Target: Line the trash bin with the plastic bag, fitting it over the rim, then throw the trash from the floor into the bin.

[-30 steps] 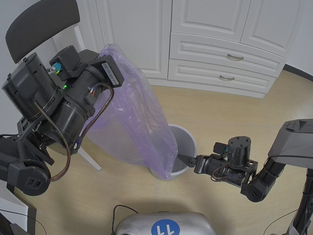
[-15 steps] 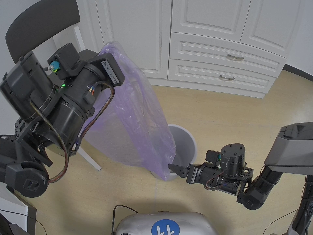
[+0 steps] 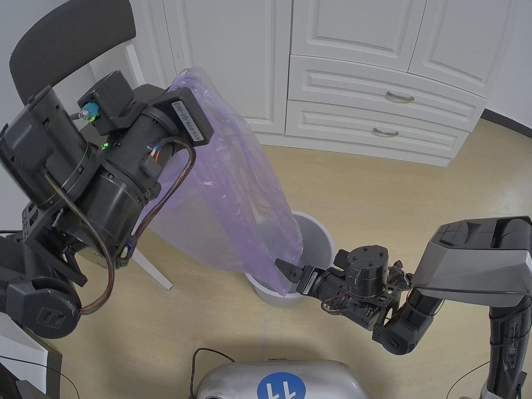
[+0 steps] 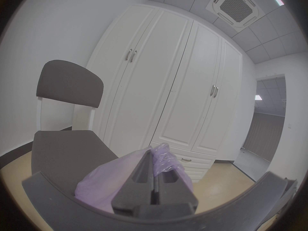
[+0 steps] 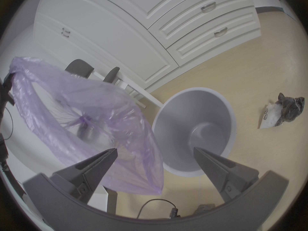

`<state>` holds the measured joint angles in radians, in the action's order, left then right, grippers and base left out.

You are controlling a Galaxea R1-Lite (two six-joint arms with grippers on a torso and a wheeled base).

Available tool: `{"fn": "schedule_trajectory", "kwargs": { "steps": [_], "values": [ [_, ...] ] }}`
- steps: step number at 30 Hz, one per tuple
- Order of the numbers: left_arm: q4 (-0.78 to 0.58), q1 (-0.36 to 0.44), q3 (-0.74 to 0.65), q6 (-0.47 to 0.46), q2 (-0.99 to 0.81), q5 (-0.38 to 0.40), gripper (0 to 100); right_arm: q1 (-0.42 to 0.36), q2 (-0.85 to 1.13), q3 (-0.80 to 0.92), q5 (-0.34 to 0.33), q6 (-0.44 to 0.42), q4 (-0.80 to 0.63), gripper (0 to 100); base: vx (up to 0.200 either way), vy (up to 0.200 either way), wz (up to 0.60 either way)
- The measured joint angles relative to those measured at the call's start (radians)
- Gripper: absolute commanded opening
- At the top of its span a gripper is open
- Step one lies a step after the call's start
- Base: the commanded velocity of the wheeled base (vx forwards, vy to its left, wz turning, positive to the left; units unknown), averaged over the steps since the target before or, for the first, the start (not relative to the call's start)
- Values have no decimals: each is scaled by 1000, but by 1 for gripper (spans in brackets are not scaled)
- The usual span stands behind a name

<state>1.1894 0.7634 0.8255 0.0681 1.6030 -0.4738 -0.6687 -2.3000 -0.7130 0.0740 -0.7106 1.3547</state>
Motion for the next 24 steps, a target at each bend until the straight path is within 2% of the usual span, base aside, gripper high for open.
{"fn": "schedule_trajectory", "kwargs": {
  "steps": [7, 14, 24],
  "values": [
    [0, 11, -1, 0, -6, -1, 0, 7, -26, -71, 59, -66, 2, 100, 0, 0, 0],
    [-1, 31, -8, -1, -20, -3, 0, 10, -43, -94, 65, -72, 8, 100, 0, 0, 0],
    [-1, 50, -9, -1, -30, -6, 0, -13, -84, -90, 64, -72, 121, 100, 0, 0, 0]
  ]
}}
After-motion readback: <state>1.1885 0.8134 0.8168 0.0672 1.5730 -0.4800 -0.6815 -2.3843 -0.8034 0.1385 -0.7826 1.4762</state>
